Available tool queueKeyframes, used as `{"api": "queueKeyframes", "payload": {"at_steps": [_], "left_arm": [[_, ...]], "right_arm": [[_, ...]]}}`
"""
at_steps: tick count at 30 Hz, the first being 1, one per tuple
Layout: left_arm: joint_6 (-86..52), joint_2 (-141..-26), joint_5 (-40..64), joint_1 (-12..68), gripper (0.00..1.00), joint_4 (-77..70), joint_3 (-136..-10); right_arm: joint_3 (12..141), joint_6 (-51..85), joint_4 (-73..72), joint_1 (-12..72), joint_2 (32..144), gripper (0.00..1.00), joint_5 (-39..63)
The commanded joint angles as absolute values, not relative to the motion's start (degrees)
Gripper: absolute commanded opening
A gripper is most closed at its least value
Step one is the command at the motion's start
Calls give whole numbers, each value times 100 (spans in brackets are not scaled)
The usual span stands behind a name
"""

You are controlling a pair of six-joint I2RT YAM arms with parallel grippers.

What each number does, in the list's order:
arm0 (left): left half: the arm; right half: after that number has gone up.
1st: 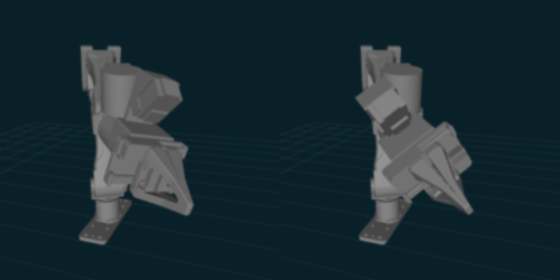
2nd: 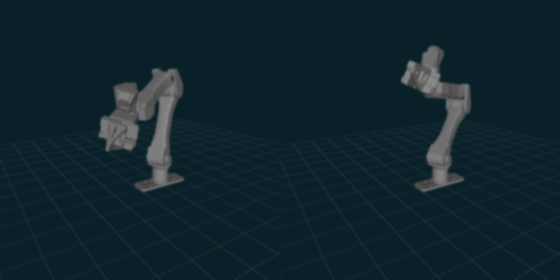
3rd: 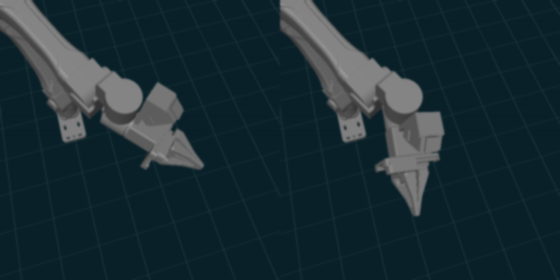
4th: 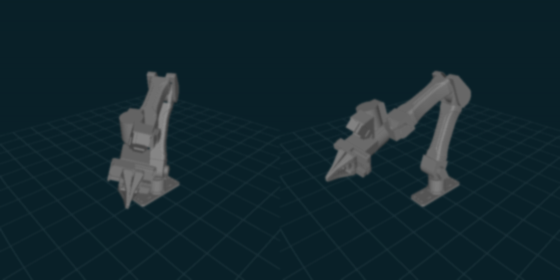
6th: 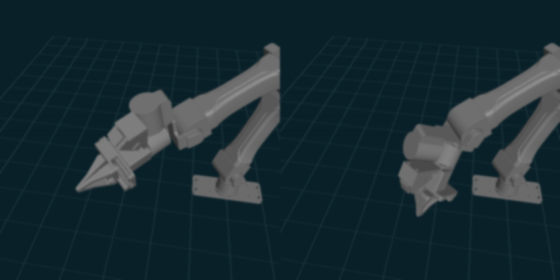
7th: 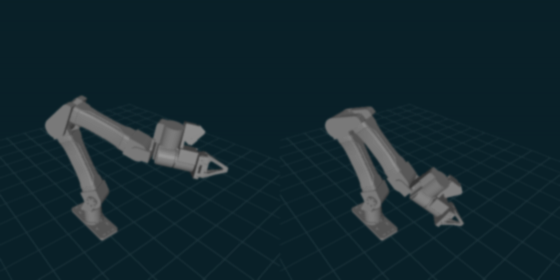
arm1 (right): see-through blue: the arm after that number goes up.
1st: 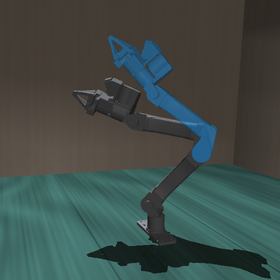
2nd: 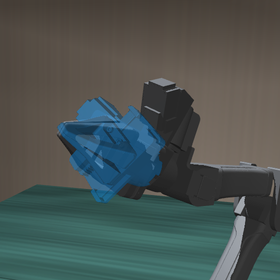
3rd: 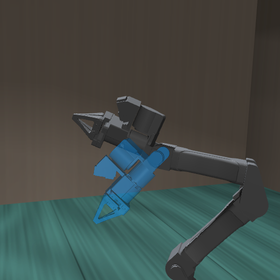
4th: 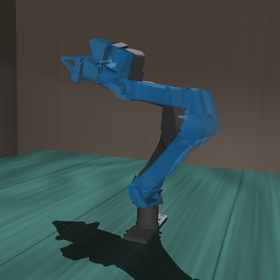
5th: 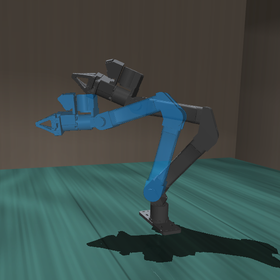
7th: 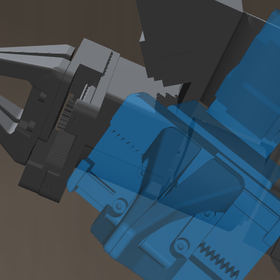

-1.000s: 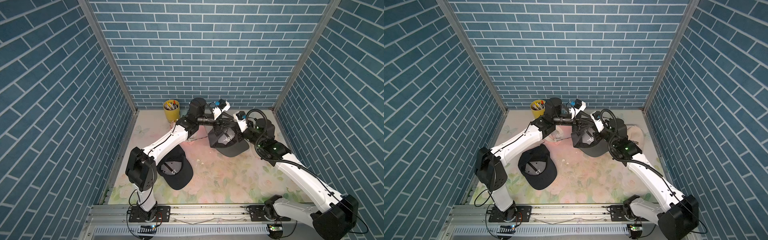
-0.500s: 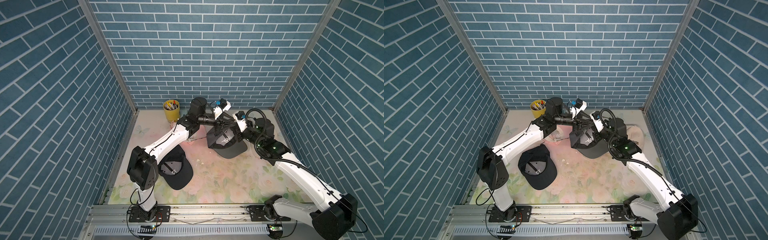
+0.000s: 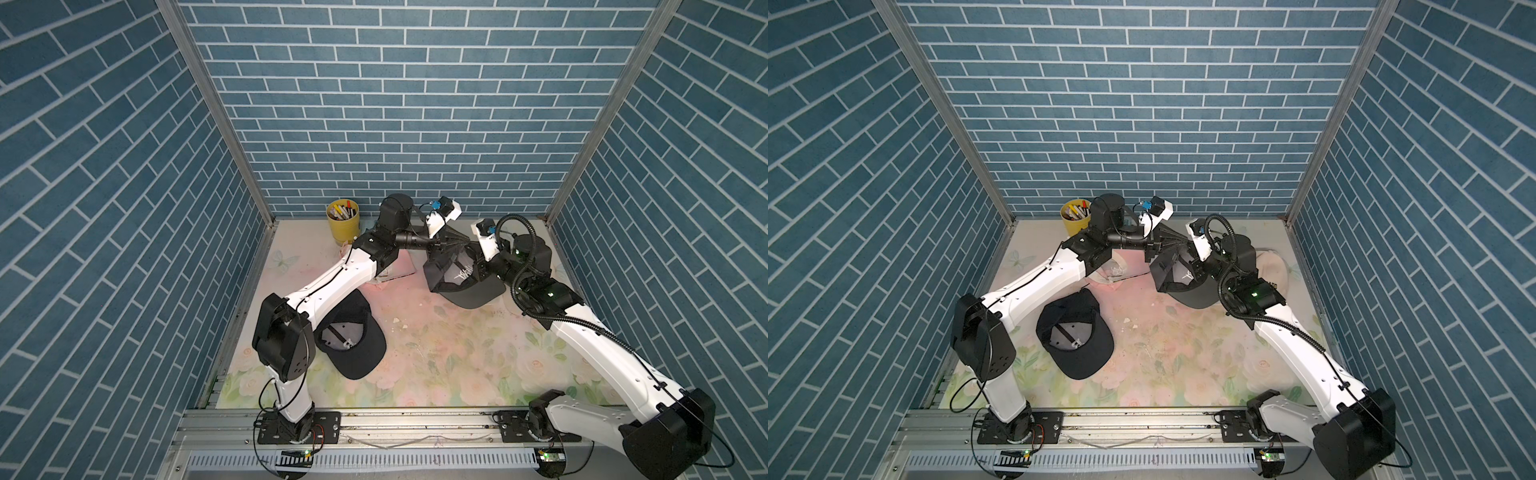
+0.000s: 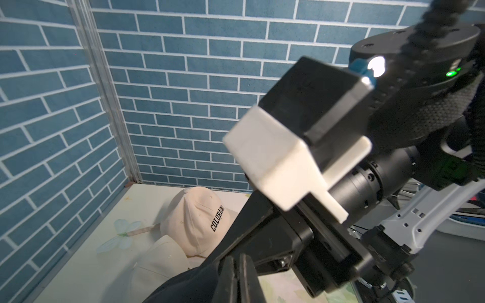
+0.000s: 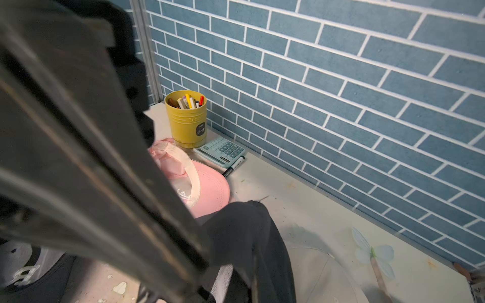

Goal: Open the adjustable buckle of the baseball cap
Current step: Open the adjustable buckle on the baseball cap.

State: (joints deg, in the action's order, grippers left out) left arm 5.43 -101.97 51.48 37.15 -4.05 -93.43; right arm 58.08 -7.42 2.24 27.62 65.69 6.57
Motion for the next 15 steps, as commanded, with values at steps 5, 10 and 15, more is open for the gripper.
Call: {"api": "queueKeyframes", "payload": {"at_steps": [5,10,15], "left_arm": [[664,-9560,4264,3735,0,-1031,-8761],[546,-9208,3718,3736,0,-1652,-8160],[523,-8918,3306,3734,0,-1948,-7800]], "right_arm": [[5670,-8,-189,2500,6543,0,158],[5625,456,-180,2340,6513,0,-63],[5734,878,-33,2219,6591,0,-281]]}}
